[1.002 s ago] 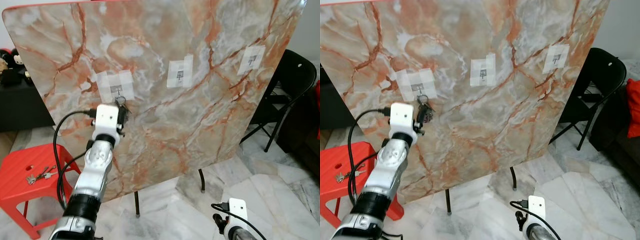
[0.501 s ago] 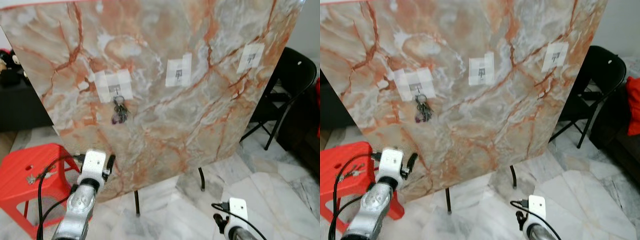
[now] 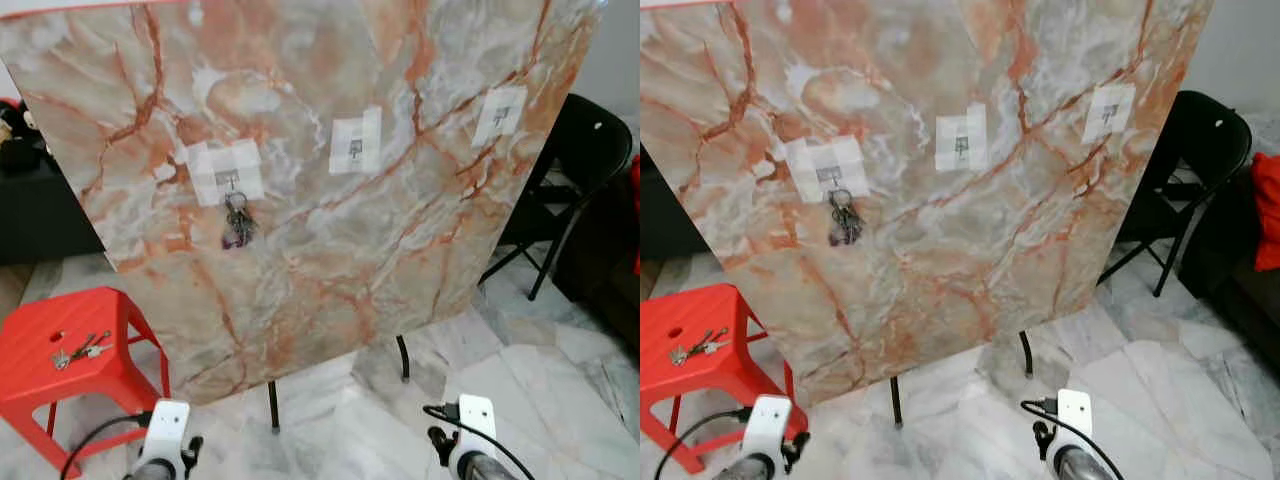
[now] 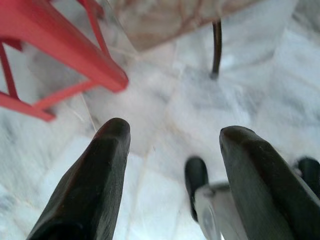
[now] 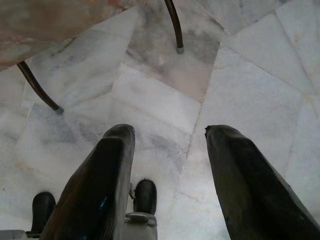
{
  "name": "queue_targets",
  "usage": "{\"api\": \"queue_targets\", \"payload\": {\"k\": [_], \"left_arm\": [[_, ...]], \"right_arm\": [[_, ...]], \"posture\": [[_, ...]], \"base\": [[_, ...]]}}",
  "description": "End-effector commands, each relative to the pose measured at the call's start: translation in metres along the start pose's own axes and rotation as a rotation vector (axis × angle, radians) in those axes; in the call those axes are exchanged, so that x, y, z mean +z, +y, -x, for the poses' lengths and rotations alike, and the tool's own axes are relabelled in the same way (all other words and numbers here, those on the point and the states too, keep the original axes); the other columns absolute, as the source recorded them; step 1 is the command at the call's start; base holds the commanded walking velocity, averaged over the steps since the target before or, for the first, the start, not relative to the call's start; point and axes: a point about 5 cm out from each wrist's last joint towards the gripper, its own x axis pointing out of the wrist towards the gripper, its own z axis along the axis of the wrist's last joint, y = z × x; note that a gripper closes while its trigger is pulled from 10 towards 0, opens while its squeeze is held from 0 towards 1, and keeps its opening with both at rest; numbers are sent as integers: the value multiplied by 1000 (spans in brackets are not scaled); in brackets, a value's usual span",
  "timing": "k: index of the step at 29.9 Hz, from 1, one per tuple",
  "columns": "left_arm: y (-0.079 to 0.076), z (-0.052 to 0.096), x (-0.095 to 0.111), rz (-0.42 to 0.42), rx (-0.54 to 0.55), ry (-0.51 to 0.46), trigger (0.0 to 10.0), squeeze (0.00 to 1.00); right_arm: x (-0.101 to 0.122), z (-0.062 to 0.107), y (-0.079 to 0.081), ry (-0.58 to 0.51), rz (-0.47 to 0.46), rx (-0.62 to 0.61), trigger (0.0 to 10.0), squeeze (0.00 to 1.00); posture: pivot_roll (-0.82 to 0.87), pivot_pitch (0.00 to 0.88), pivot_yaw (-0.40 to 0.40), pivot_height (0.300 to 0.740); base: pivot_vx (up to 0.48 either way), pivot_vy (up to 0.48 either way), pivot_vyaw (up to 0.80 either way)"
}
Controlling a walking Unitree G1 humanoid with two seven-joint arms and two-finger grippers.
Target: Hang keys on a hook
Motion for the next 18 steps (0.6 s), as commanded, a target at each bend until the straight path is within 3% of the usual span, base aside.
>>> {"api": "queue_targets", "payload": {"k": [1, 13, 18], "left_arm": [[-1, 0, -2, 37, 14, 11, 10000, 0], [-6, 0, -6, 52, 19, 45, 10000, 0], [-8, -1, -4, 56, 23, 49, 10000, 0]], "right_arm": [[-2, 0, -2, 7, -12, -13, 10000, 0], [-4, 0, -1, 28, 26, -17, 10000, 0], [-4, 0, -1, 27, 18, -20, 10000, 0]], "posture": [[71, 0, -46, 740], [82, 0, -39, 740], [80, 0, -38, 740]], "base": [[0, 0, 0], [0, 0, 0], [0, 0, 800]]}}
